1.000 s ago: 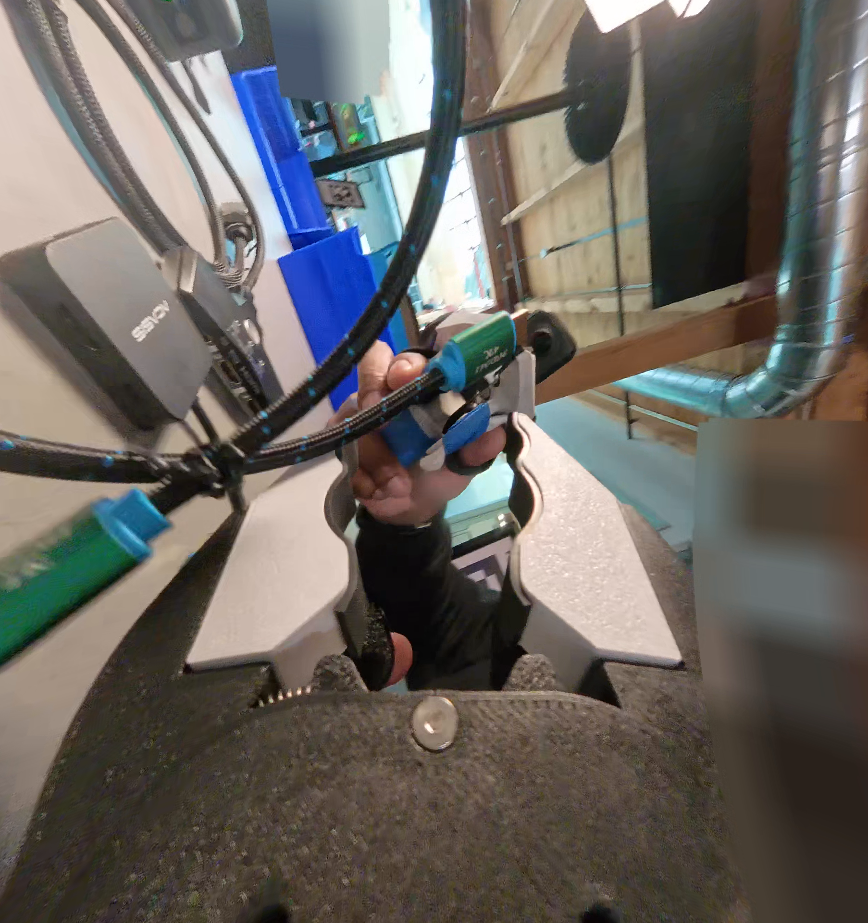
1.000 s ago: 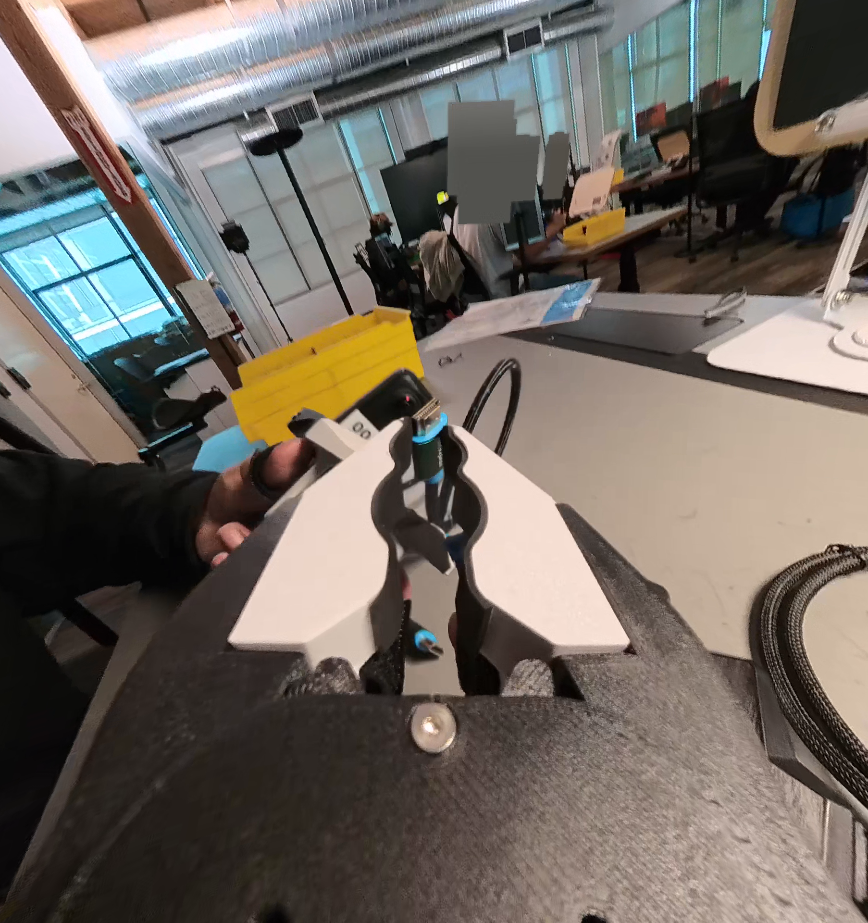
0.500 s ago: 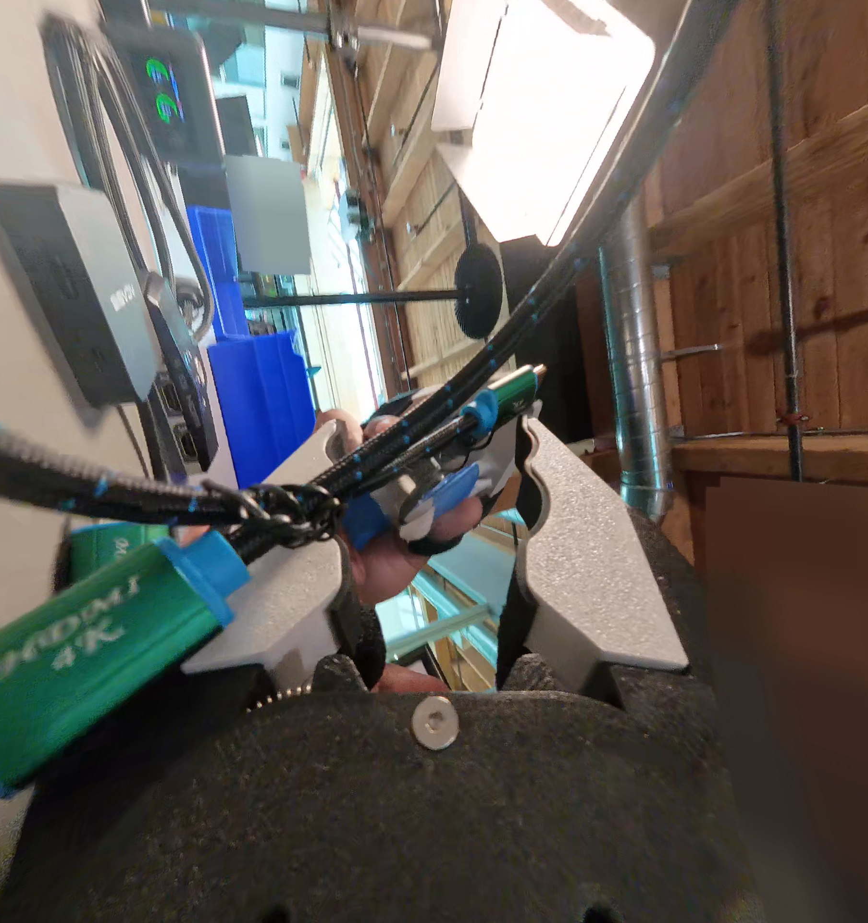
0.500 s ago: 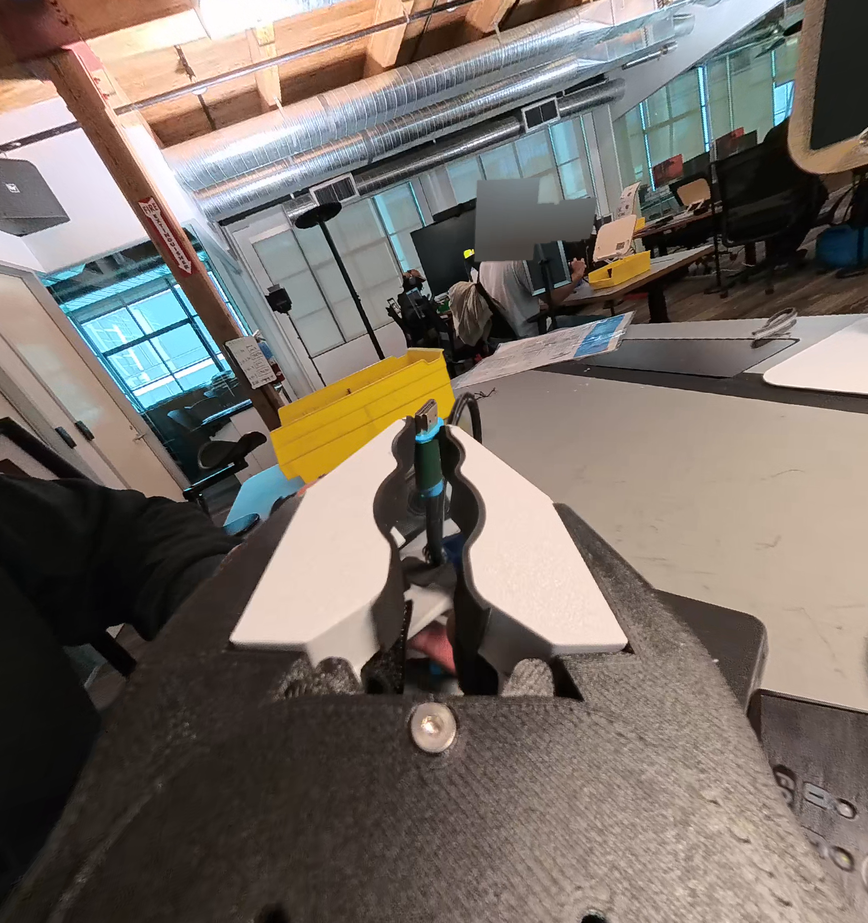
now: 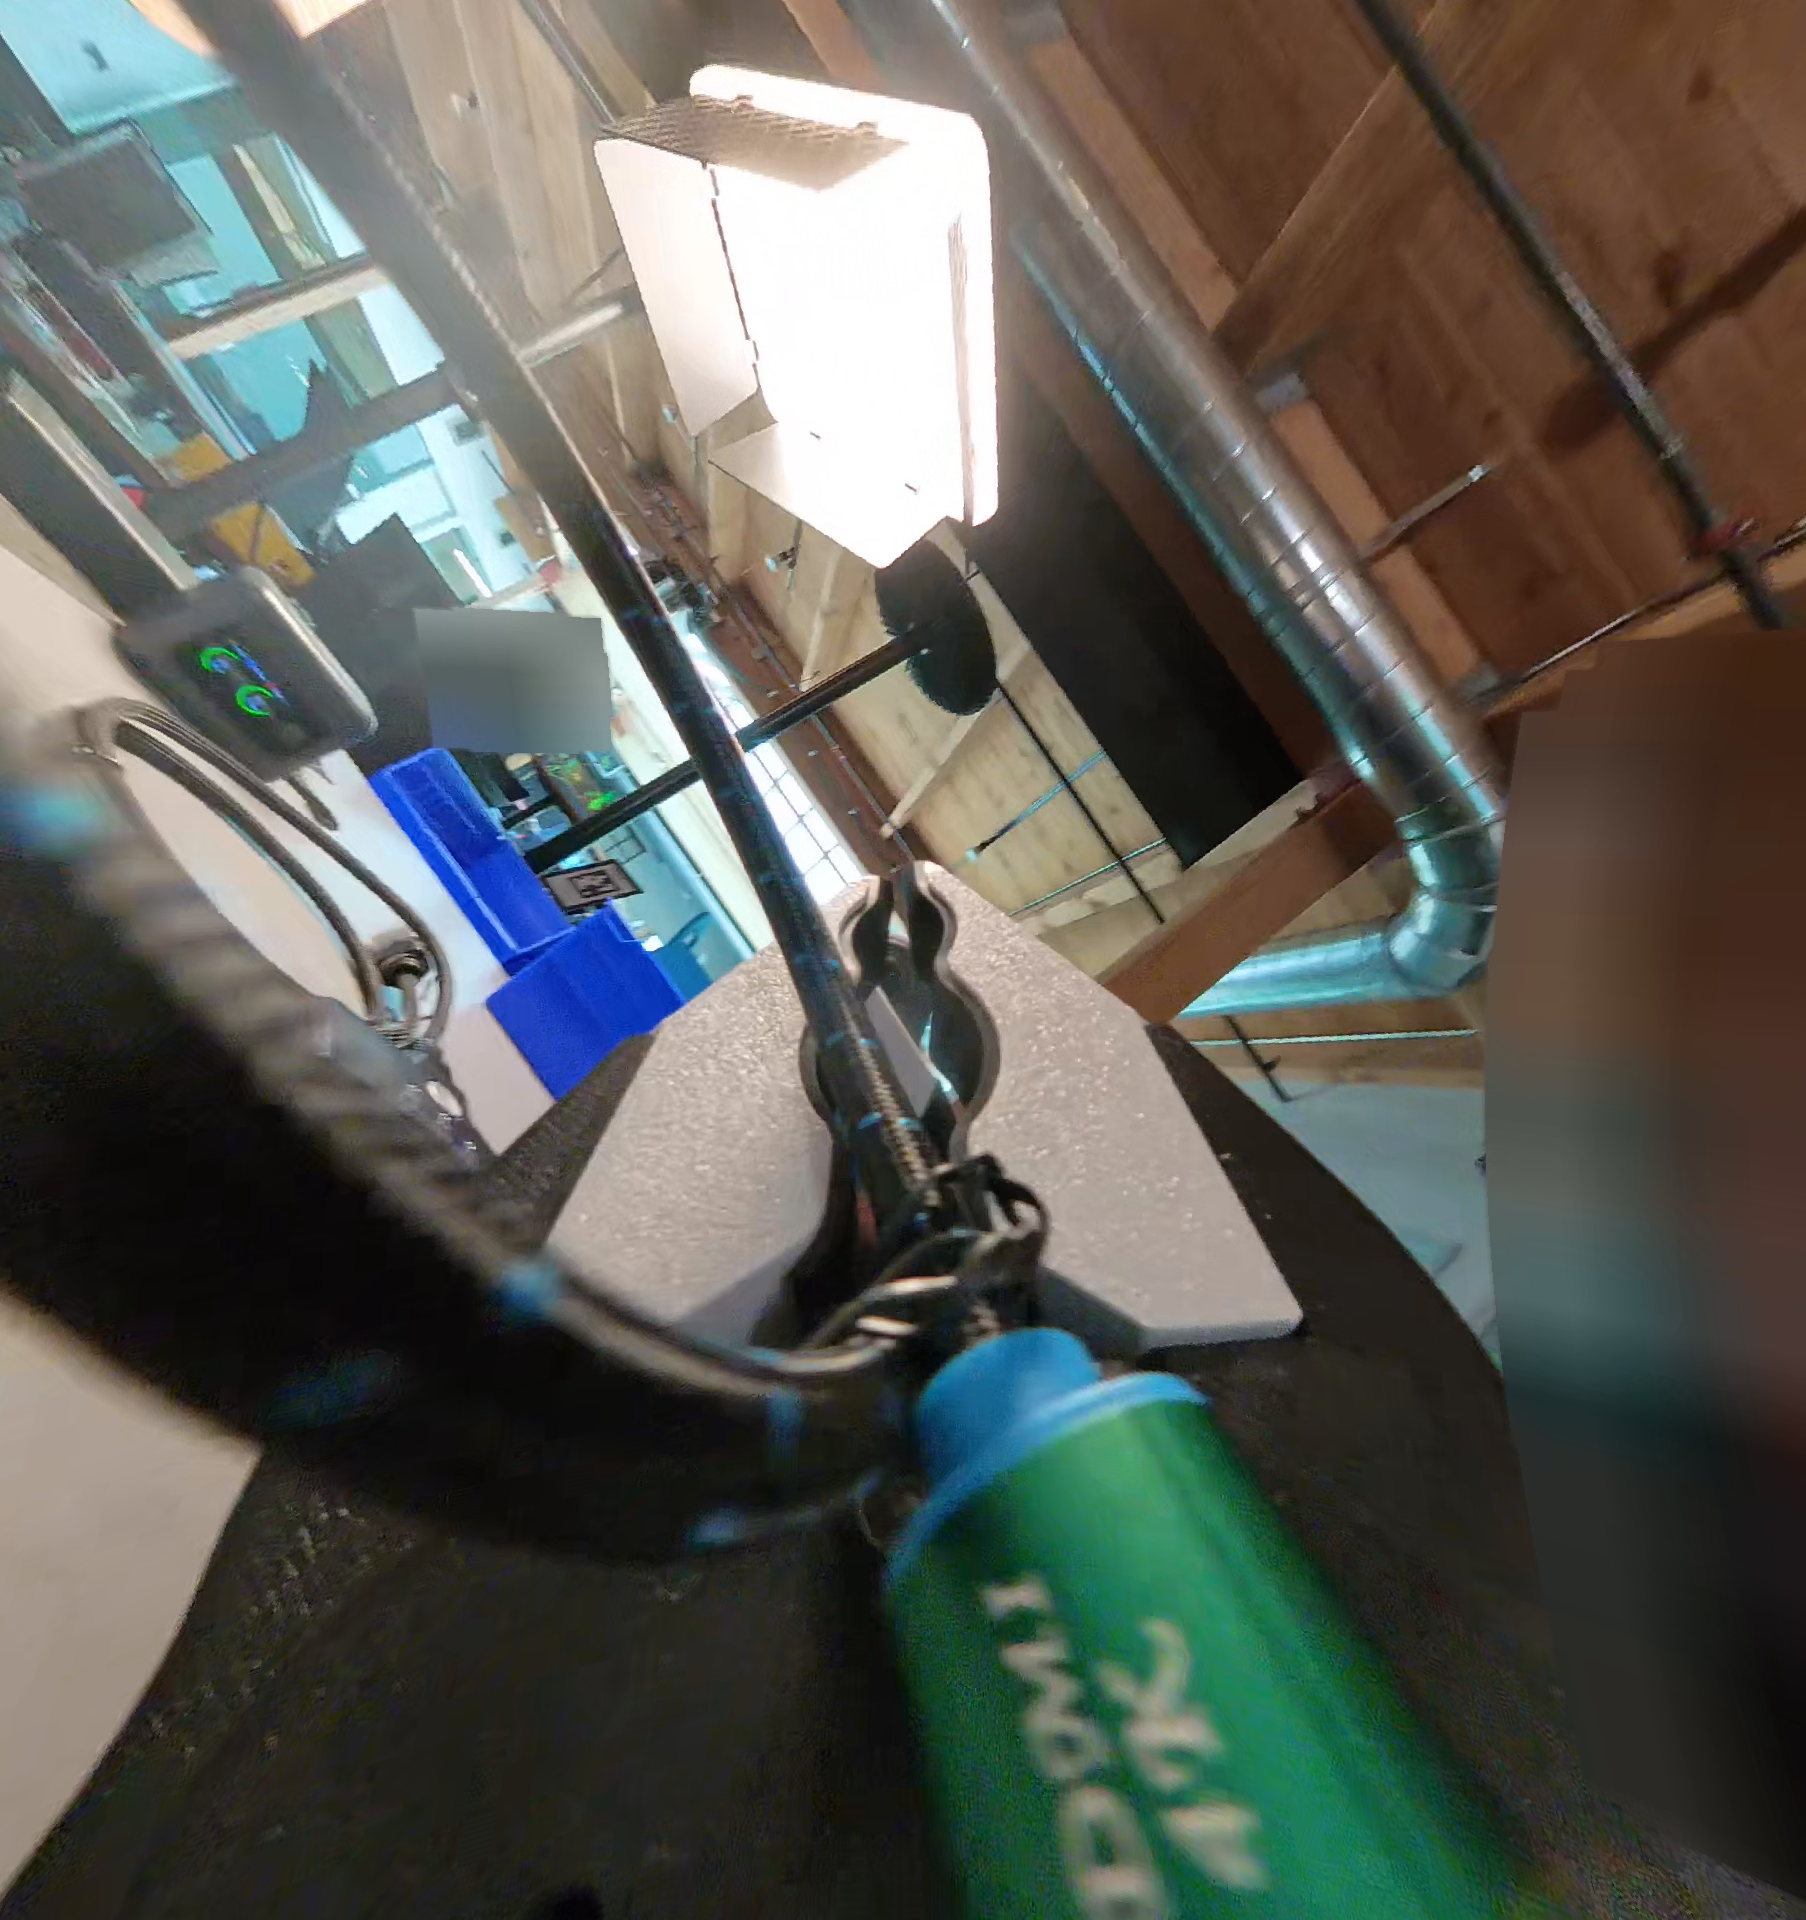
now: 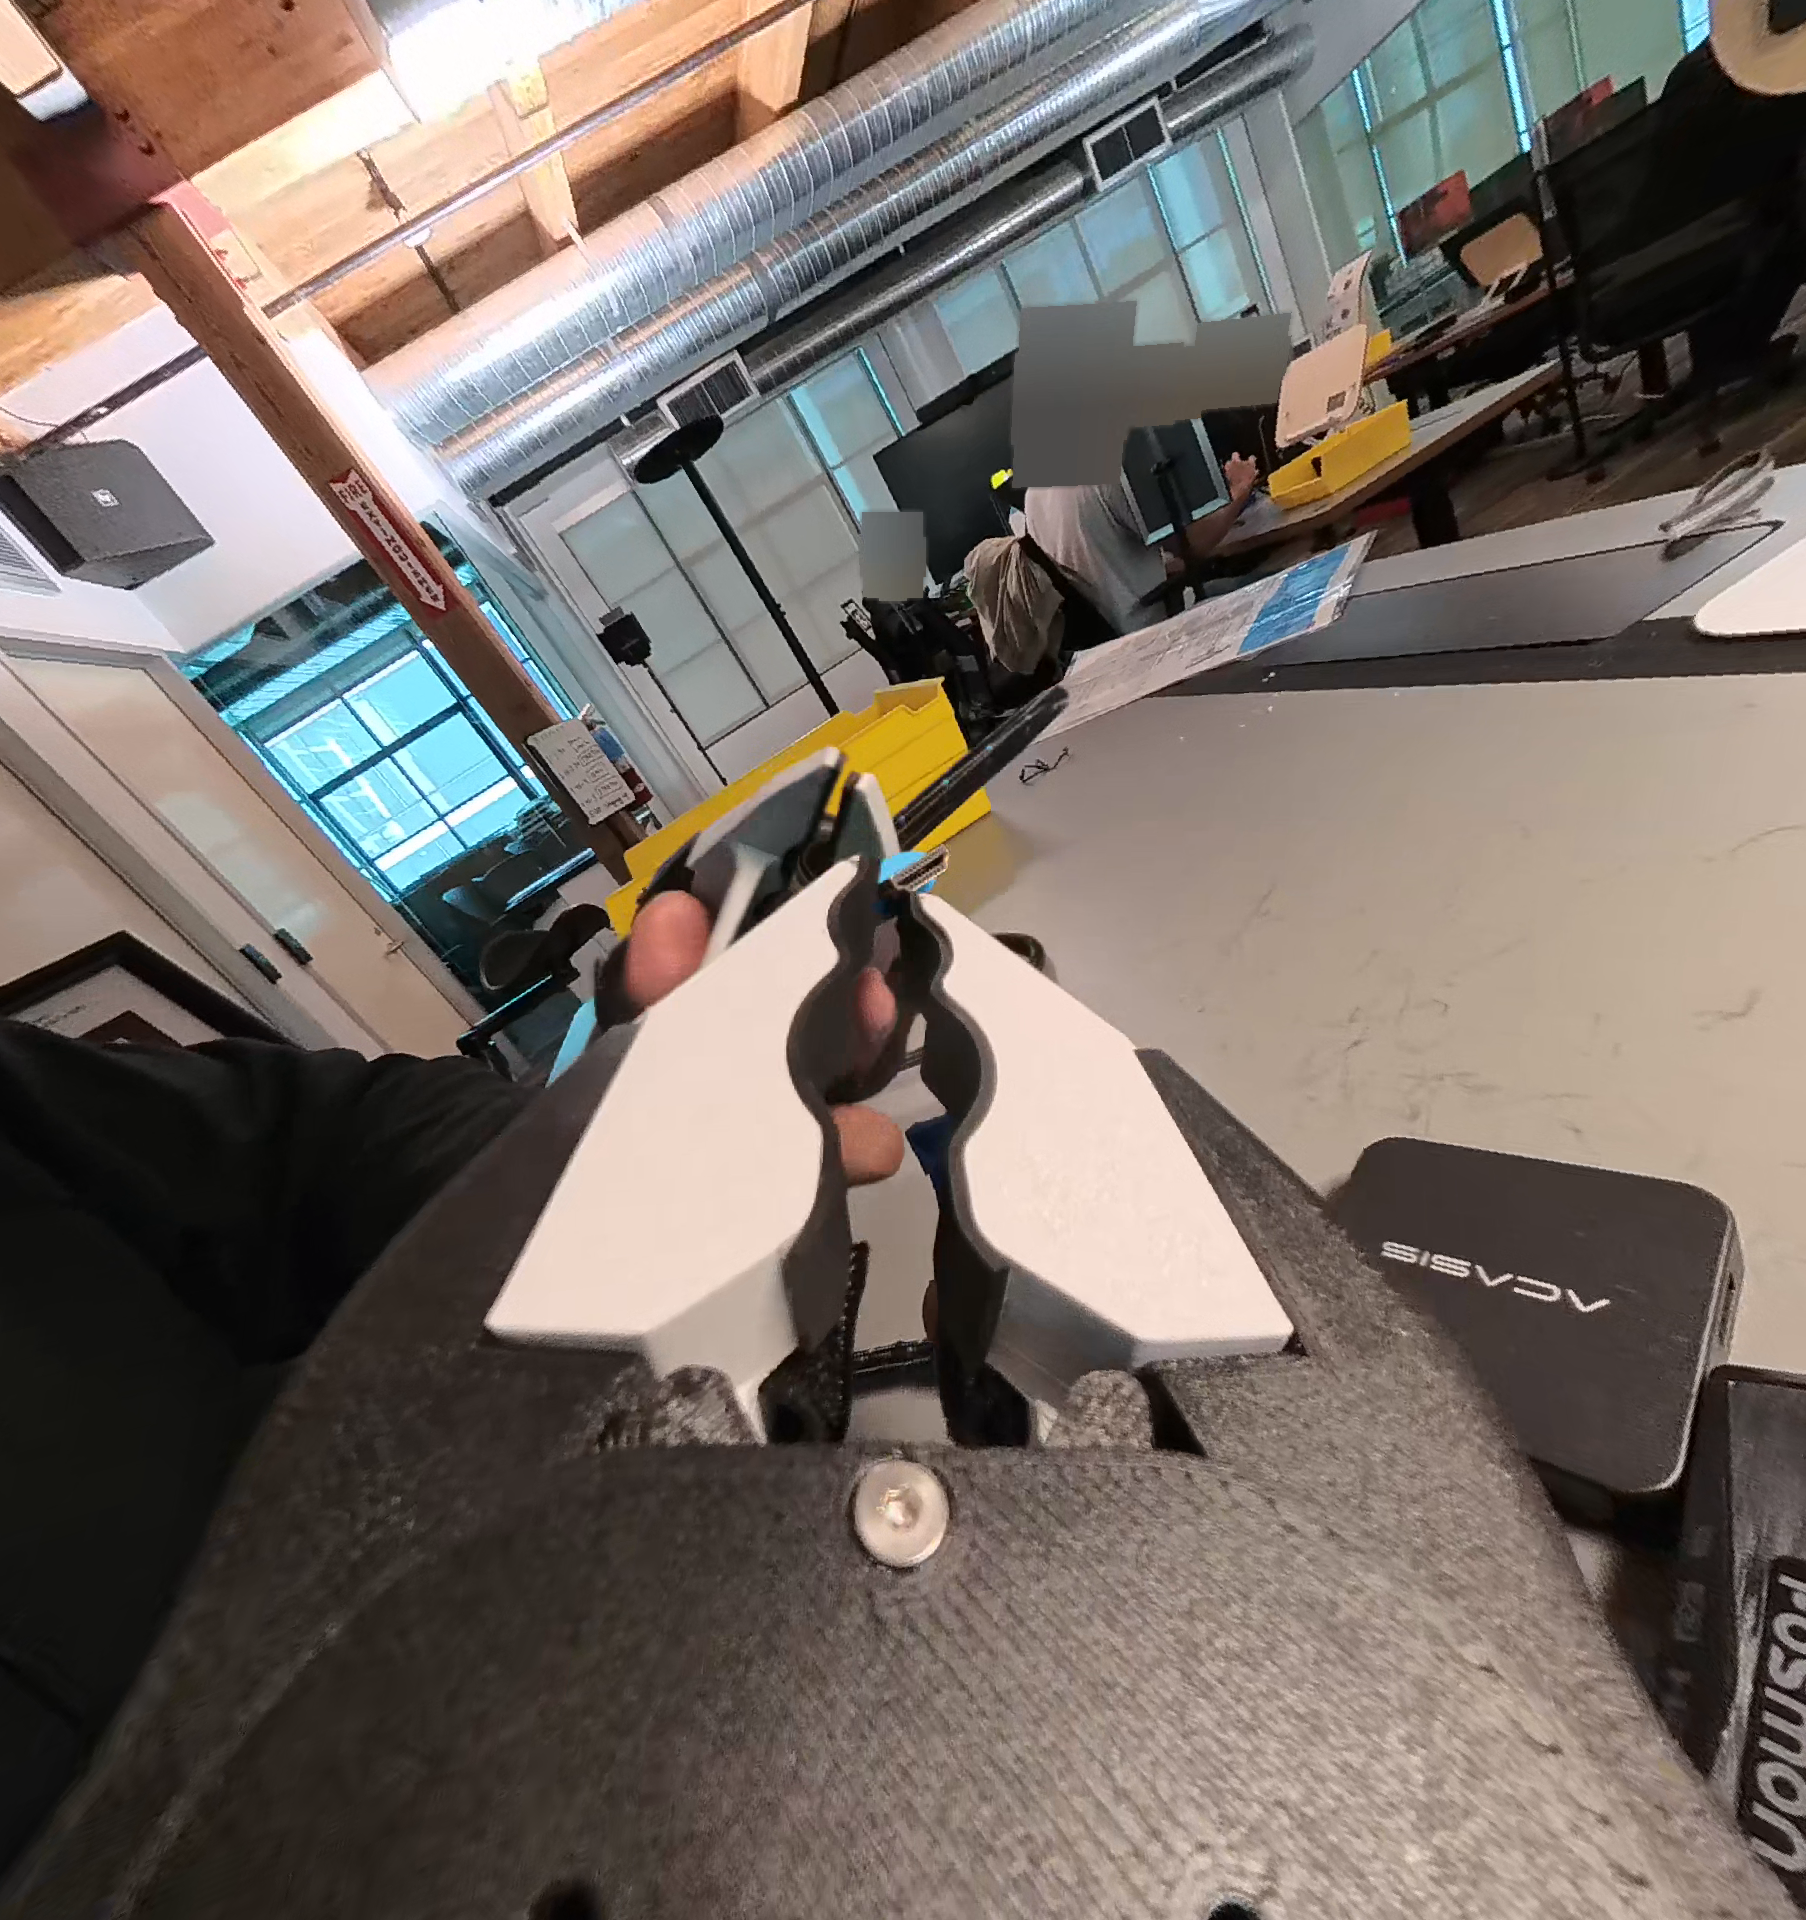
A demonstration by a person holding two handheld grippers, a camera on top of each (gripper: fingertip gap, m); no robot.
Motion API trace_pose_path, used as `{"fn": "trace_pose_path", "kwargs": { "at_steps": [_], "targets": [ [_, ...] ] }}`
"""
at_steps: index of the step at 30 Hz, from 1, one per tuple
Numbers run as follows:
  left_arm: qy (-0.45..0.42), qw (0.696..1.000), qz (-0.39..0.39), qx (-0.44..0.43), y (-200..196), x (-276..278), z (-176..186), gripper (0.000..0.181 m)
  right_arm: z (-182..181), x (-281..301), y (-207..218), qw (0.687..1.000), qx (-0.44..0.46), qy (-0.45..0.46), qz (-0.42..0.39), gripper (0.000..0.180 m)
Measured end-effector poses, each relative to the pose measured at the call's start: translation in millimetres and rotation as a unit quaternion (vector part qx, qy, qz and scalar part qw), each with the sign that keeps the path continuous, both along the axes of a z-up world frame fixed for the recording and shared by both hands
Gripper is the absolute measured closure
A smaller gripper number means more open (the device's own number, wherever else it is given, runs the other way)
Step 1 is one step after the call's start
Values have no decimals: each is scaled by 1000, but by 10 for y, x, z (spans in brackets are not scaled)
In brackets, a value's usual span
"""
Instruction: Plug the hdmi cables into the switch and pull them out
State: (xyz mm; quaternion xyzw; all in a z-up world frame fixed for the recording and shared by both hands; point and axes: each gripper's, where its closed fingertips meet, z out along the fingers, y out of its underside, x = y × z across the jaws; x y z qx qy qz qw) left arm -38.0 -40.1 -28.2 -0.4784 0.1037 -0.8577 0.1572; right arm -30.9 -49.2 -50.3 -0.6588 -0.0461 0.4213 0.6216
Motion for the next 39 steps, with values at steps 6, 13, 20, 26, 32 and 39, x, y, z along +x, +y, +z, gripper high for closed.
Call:
{"fn": "trace_pose_path", "kwargs": {
  "at_steps": [6,13,20,26,32,39],
  "targets": [
    [35,996,1,83,-12,27,-39,181,-19,38,11,1000,-11,-6,-1,176],
    [53,997,-41,50,8,71,-122,181,17,99,-9,999,4,-41,-9,179],
    [73,996,-47,35,44,107,-232,181,-89,128,-33,996,-44,-75,16,177],
    [68,985,-52,150,-167,102,-135,181,-151,37,-84,993,-94,-30,72,137],
    [41,976,-87,194,-323,62,-55,180,-227,-177,-224,980,-123,-17,154,123],
    [41,971,-117,203,-413,68,-67,180,-182,-221,-256,985,-71,-66,146,156]
  ]
}}
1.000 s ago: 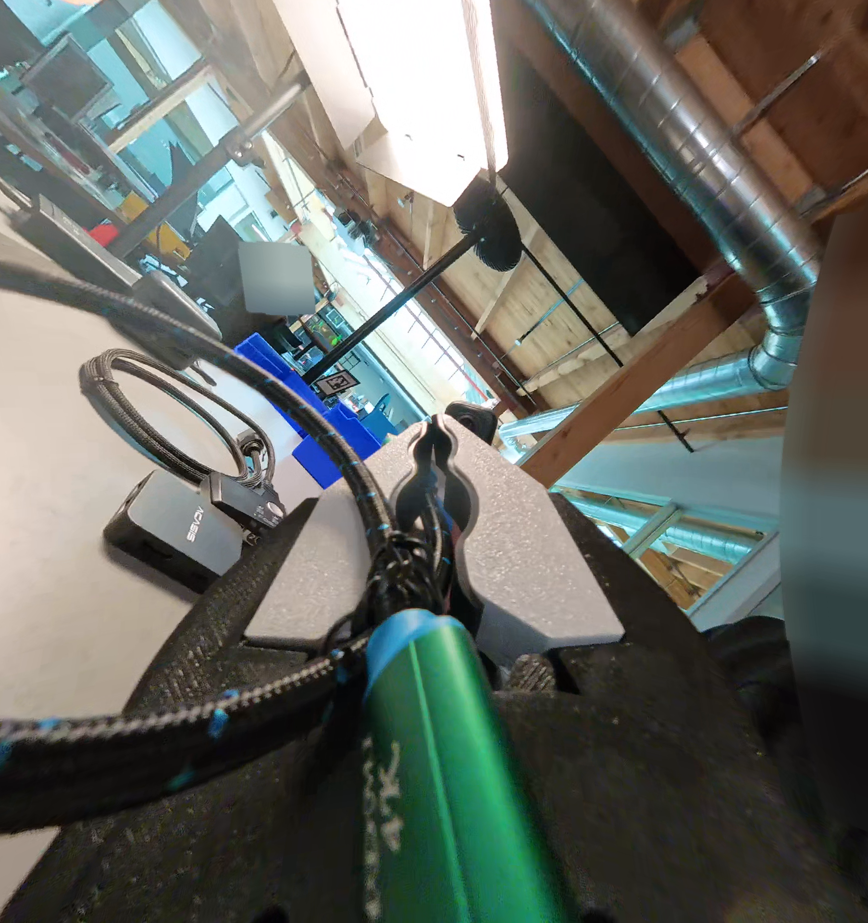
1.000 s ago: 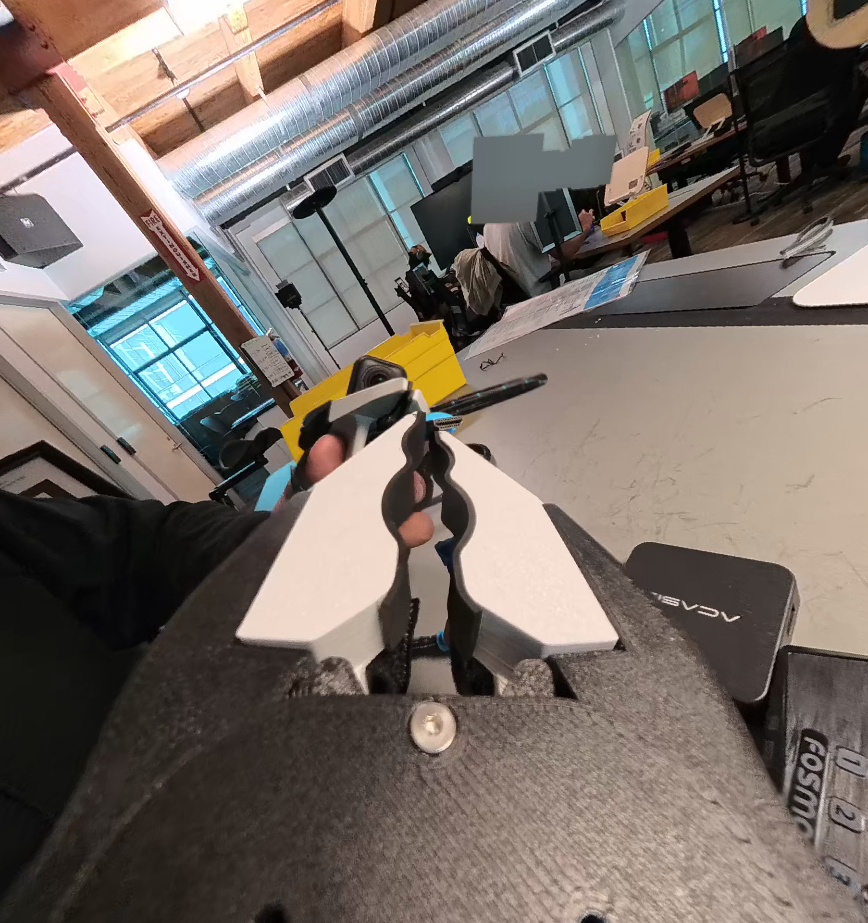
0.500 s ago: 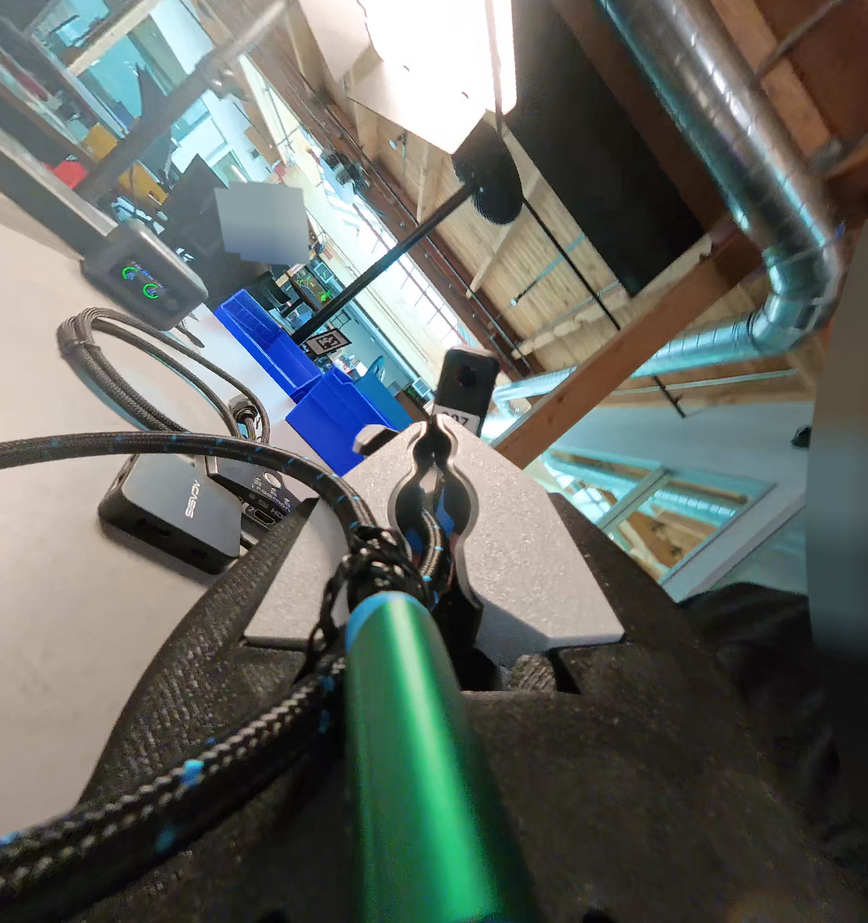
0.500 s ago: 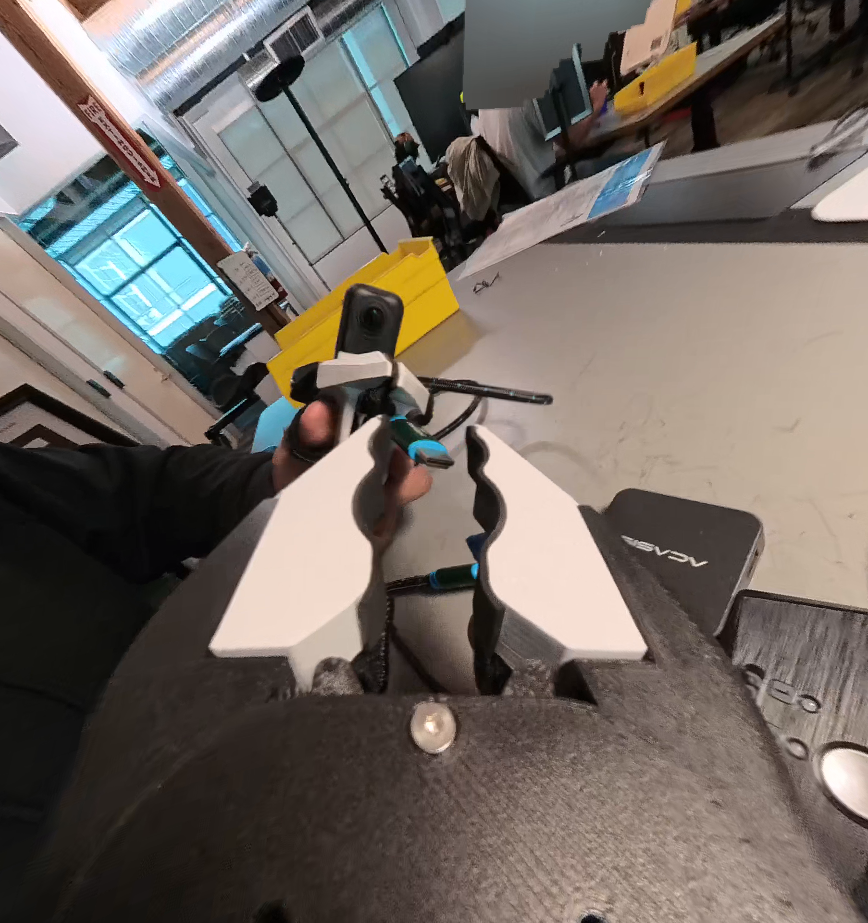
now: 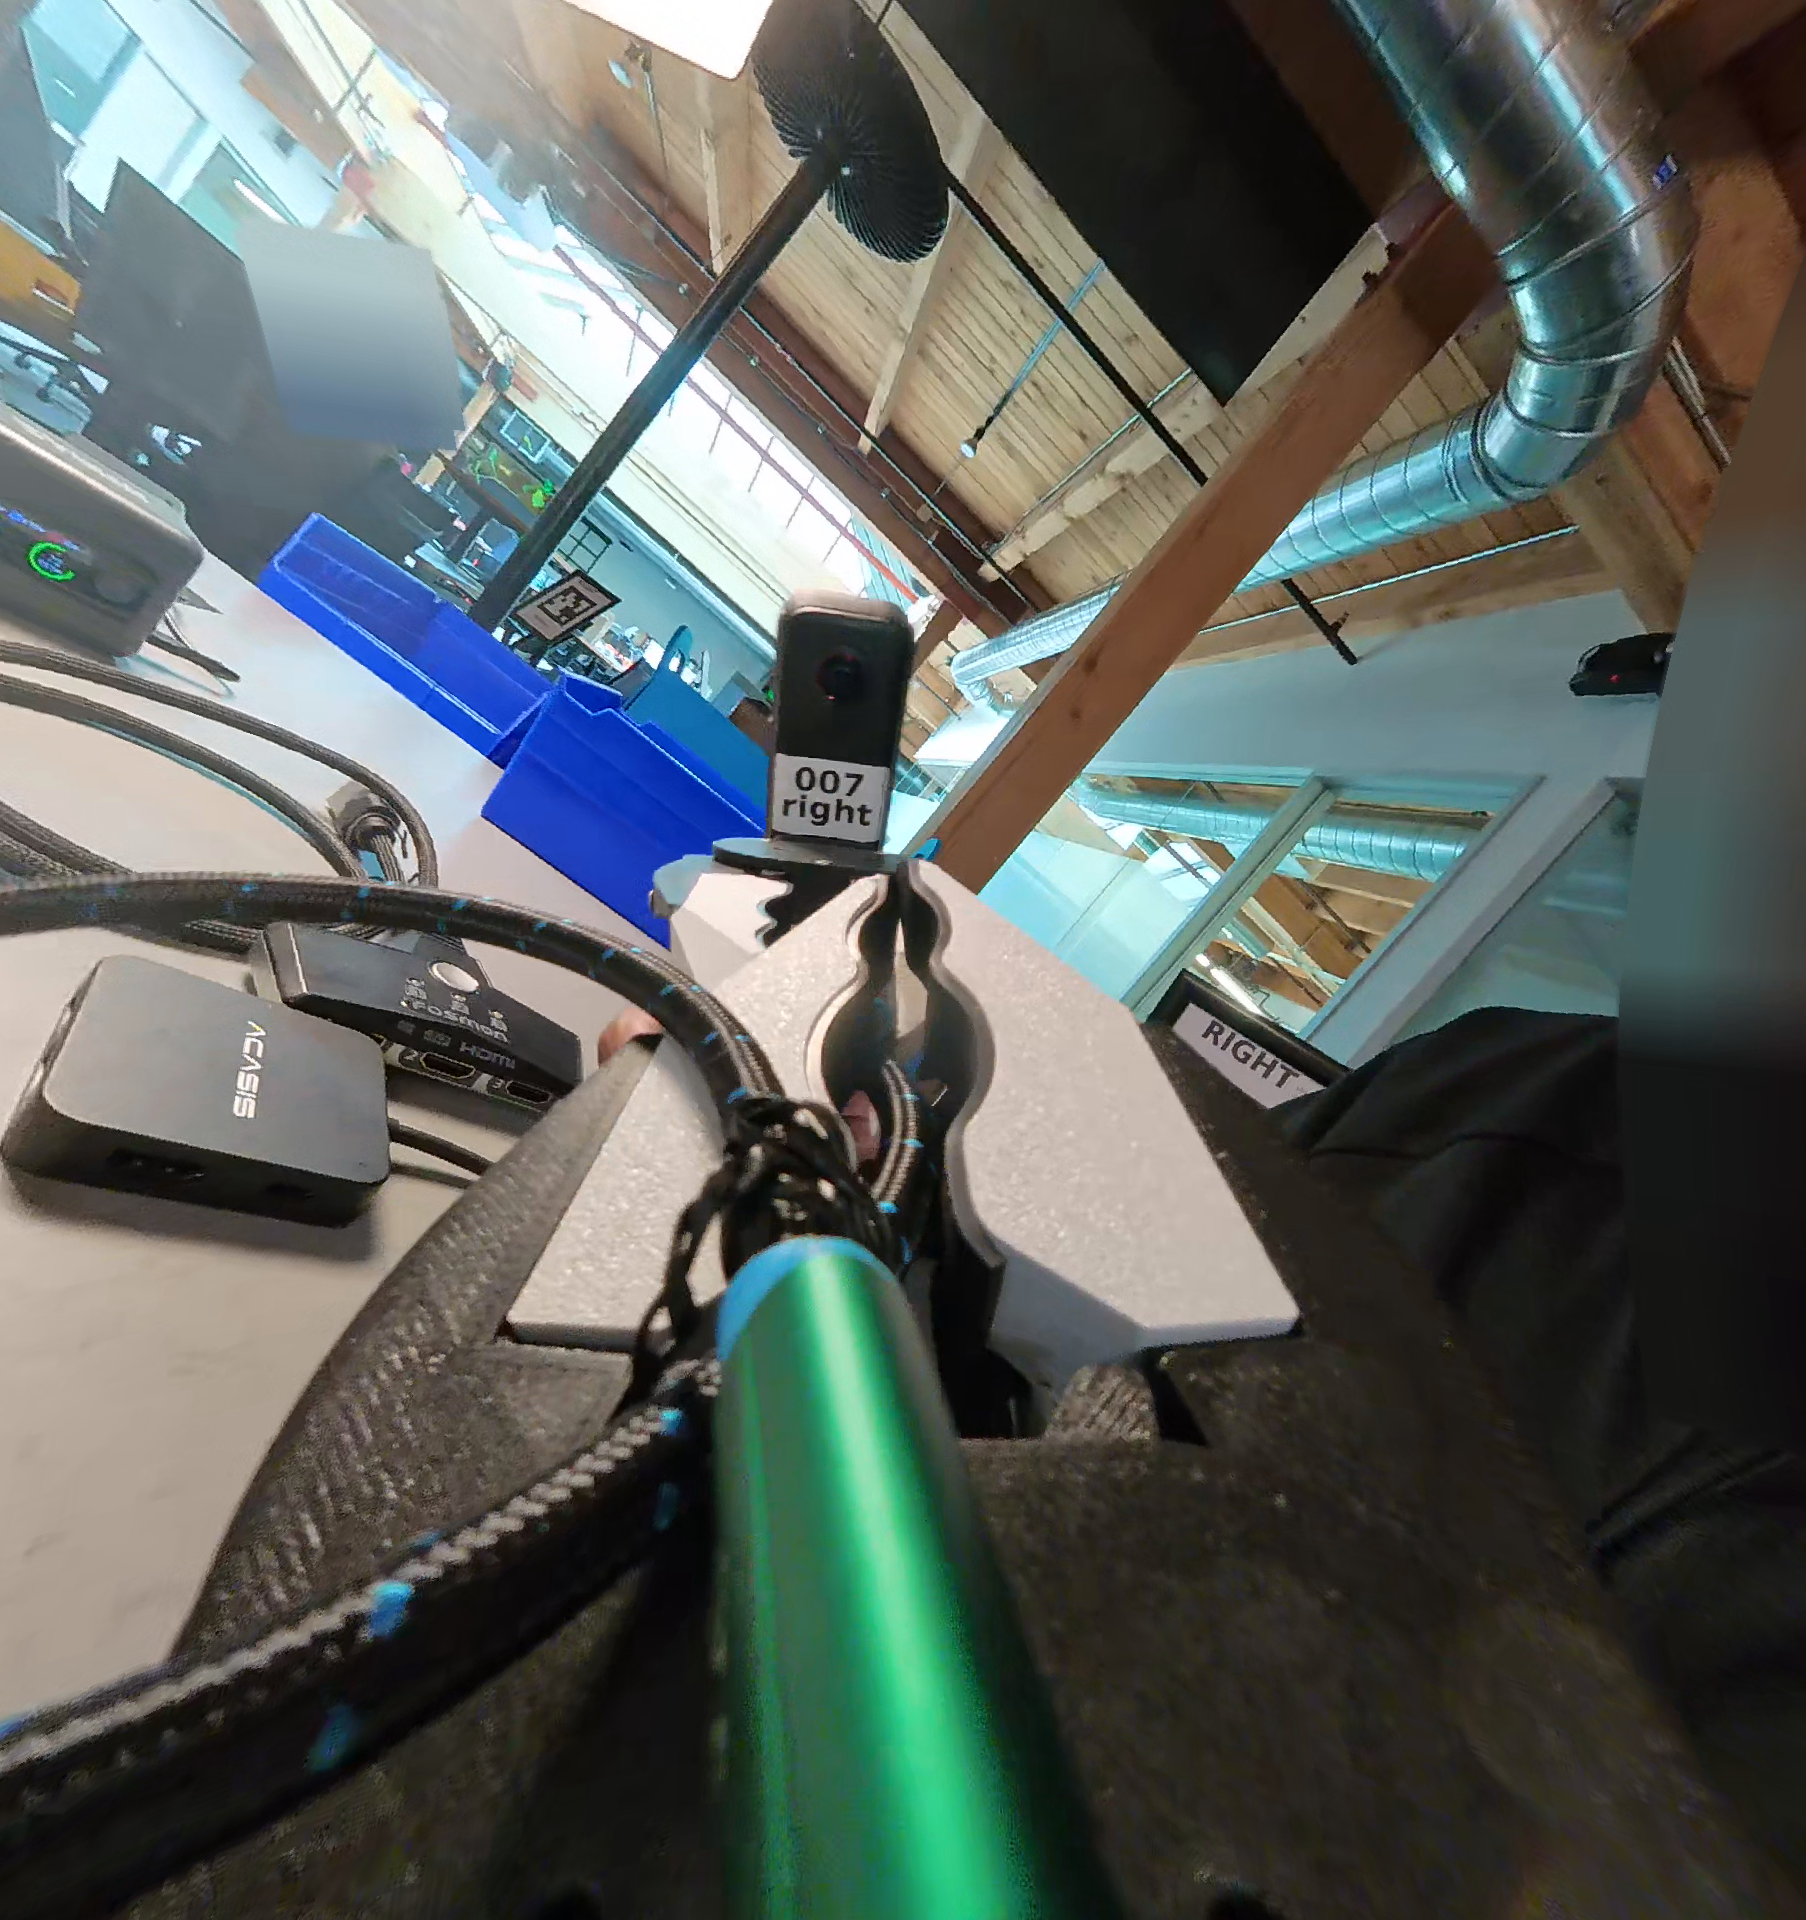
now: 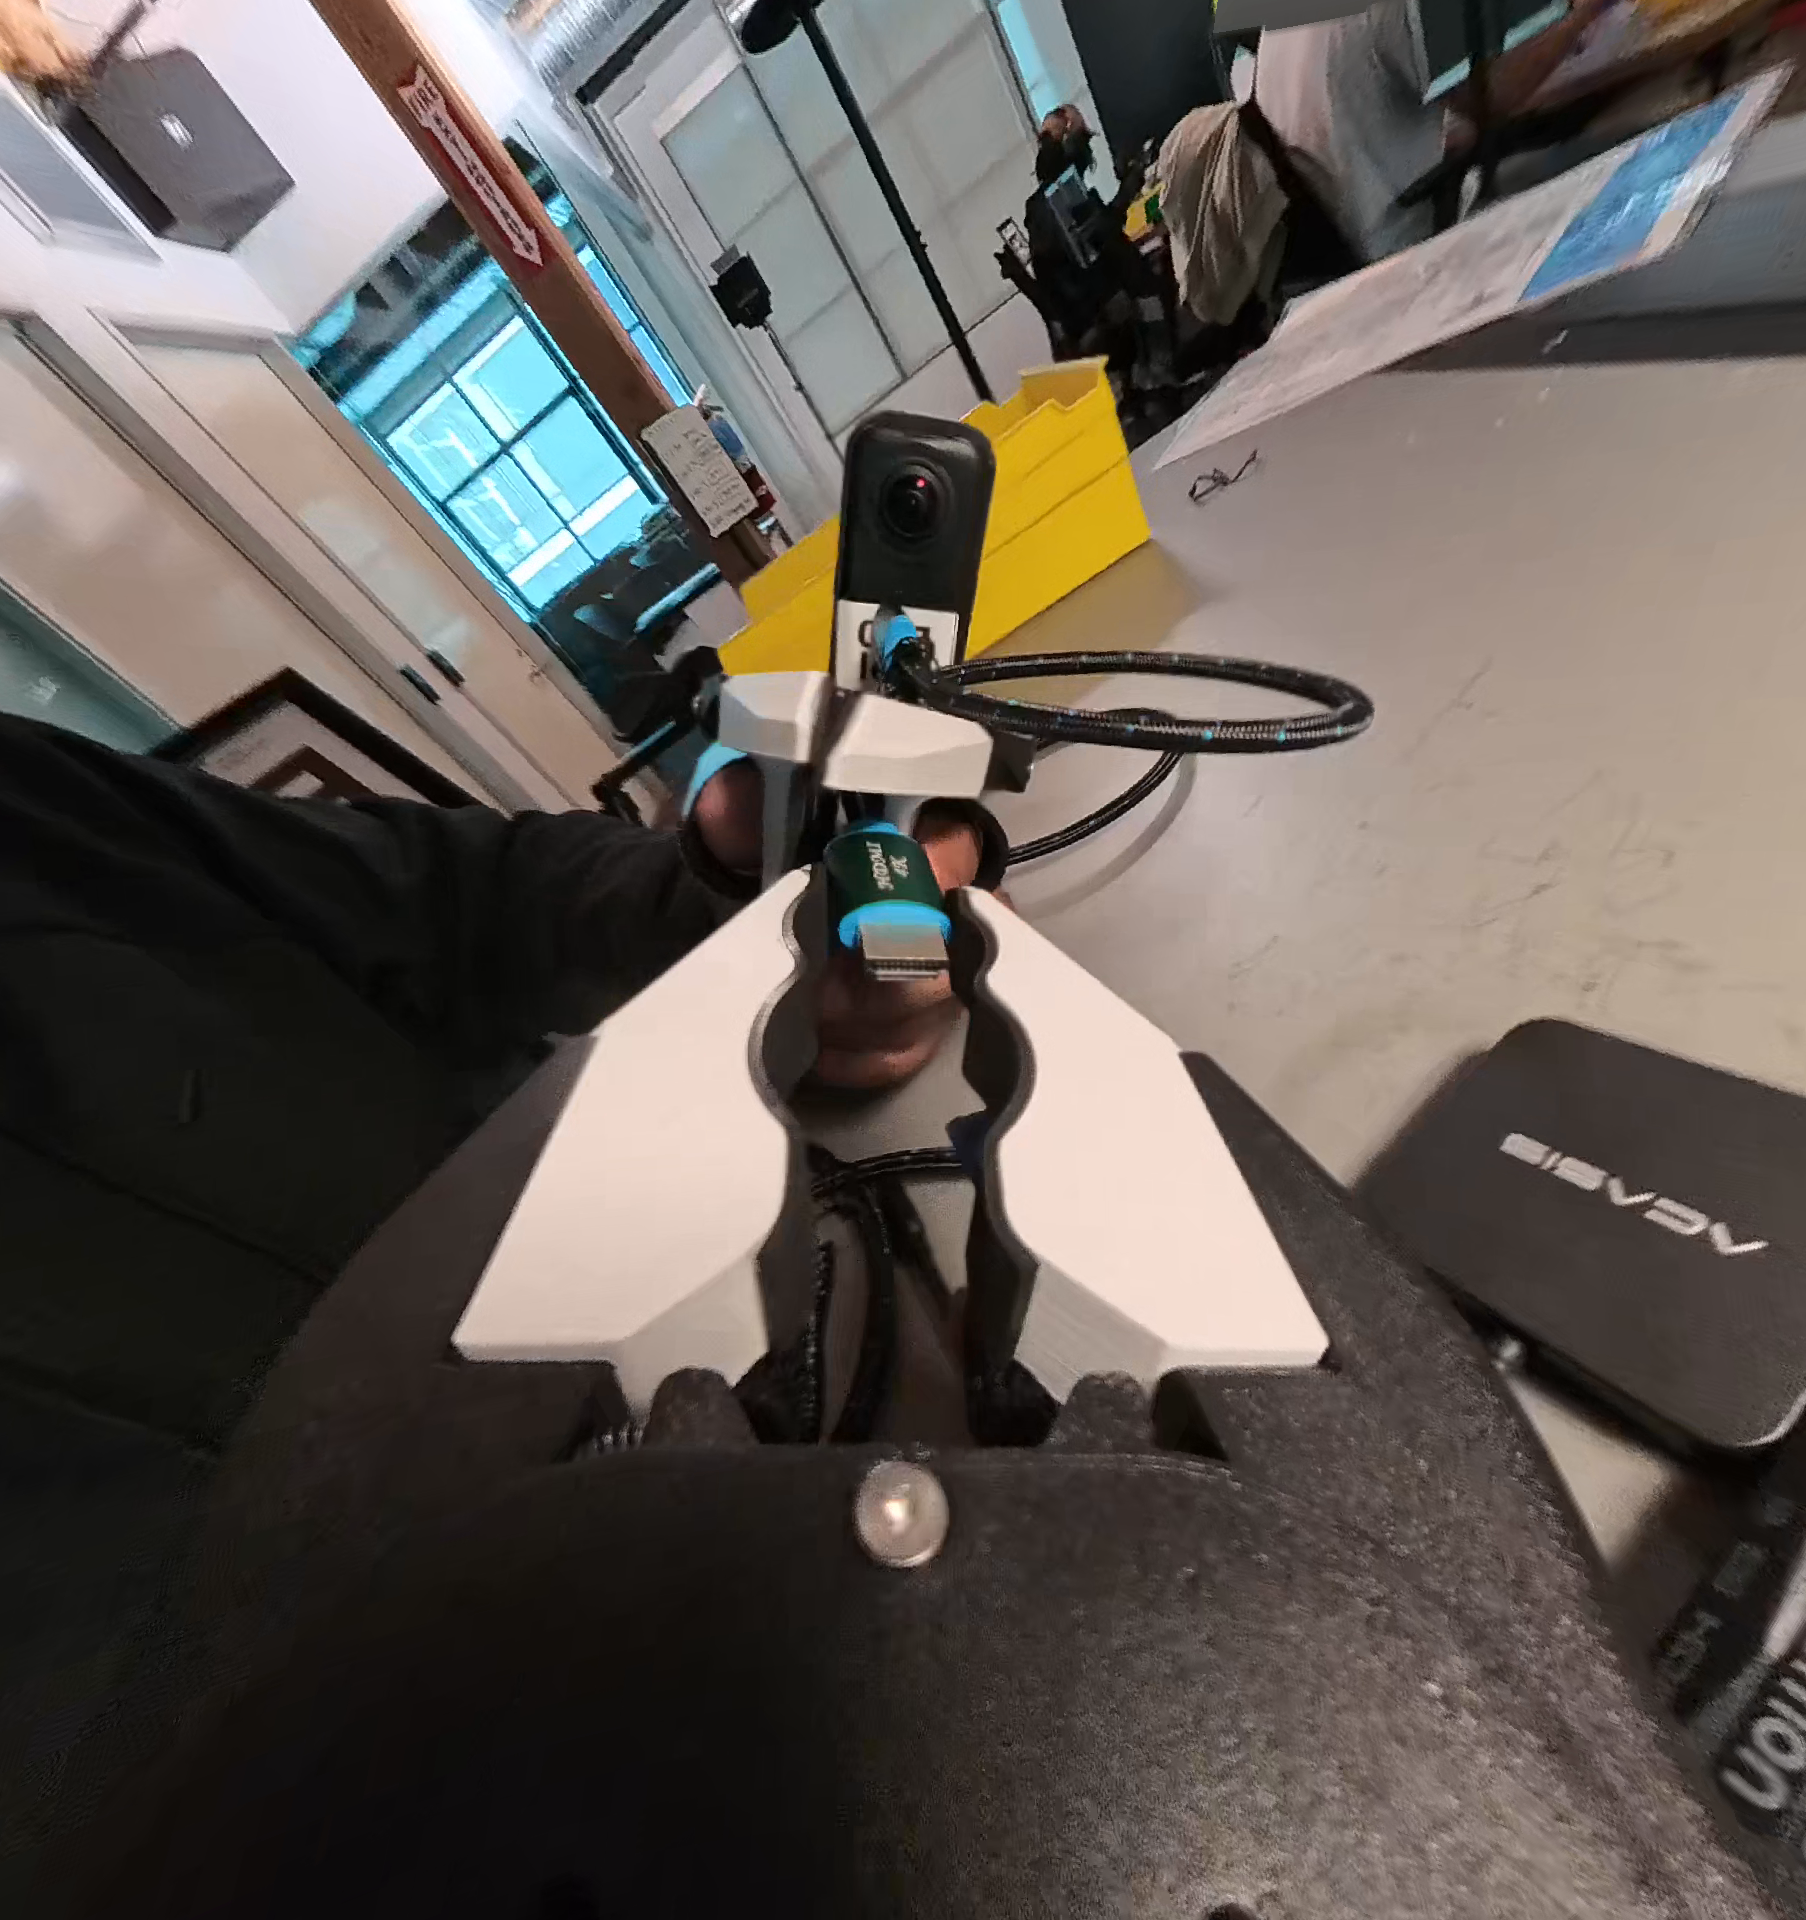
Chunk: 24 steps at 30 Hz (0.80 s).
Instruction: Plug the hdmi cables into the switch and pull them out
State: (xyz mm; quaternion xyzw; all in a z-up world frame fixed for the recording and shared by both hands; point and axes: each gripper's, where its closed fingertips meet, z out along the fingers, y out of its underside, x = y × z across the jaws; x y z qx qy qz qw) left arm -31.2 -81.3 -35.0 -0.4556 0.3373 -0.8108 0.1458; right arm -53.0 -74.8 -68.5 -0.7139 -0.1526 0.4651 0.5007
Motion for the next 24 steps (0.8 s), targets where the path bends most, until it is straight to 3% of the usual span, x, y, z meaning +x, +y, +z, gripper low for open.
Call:
{"fn": "trace_pose_path", "kwargs": {
  "at_steps": [5,10,15,22,24],
  "targets": [
    [27,998,-32,-47,-4,34,-57,171,80,19,-15,986,116,-112,-32,158],
    [62,991,-68,-96,0,67,-120,156,54,-5,-53,944,220,-243,-46,159],
    [136,982,-100,-85,-77,118,-336,131,39,-10,-80,902,284,-322,-53,160],
    [174,963,-163,-125,-165,70,-394,137,-38,11,-109,860,327,-389,-44,162],
    [174,961,-171,-131,-169,51,-380,146,-62,32,-99,856,327,-398,-45,162]
  ]
}}
